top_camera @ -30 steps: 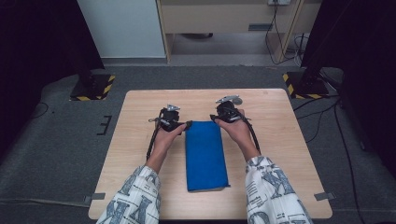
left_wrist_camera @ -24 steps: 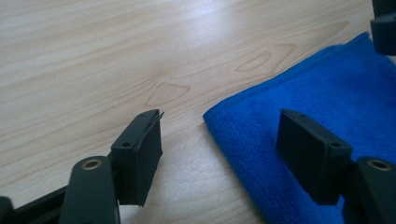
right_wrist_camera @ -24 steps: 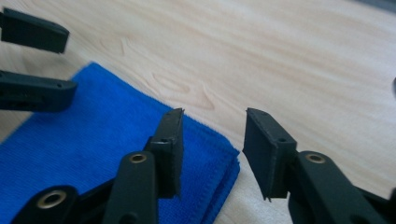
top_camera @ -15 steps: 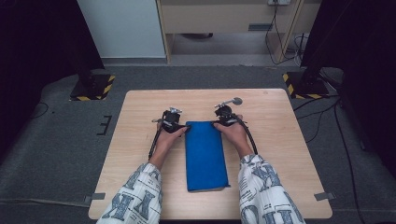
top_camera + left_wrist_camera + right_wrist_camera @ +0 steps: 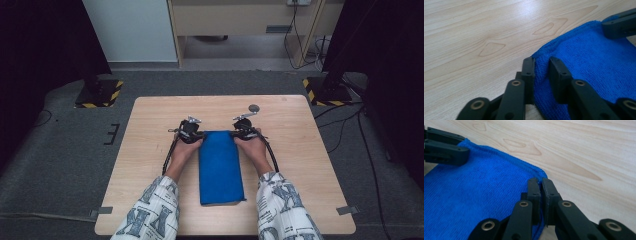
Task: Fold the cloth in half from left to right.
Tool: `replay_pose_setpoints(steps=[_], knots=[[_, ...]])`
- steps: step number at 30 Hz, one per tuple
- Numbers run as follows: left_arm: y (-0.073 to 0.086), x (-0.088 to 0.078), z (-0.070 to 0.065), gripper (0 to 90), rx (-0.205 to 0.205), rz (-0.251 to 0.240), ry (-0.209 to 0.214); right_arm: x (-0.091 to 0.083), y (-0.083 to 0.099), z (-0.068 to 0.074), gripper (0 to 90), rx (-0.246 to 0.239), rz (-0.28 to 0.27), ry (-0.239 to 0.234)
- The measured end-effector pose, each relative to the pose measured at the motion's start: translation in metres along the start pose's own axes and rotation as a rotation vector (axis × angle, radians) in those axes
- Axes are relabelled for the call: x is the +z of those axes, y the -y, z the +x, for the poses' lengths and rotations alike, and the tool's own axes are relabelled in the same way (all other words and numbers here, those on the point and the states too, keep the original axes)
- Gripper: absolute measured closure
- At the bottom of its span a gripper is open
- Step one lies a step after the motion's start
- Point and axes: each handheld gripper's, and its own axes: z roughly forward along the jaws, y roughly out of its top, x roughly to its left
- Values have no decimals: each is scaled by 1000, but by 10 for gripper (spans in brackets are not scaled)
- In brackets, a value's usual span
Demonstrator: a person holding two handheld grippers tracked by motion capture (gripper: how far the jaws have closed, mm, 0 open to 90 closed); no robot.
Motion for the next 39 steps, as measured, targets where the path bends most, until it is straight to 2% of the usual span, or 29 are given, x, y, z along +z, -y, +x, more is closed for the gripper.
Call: replay_pose_setpoints(steps=[4,7,14,17,23,27,32,39], knots=[[-4,-9,-5,804,-13,-45,3,-13,3,0,866,12,-43,-4],[-10,-17,-10,820,-7,-73,8,-25,3,-1,865,17,-76,-6],[-21,-29,-19,853,12,-101,14,-51,-4,-1,865,36,-140,-16],[-23,-32,-18,862,-11,-125,27,-54,-6,-3,865,27,-149,-14],[-24,-34,-16,866,-1,-123,20,-56,-12,-1,866,17,-160,-18],[-26,-40,-16,867,2,-145,11,-59,-16,1,866,5,-166,-14],[-29,-44,-15,868,7,-150,6,-63,-21,4,866,0,-183,-16],[-40,-52,-18,868,21,-180,3,-69,-26,2,866,6,-204,-13]])
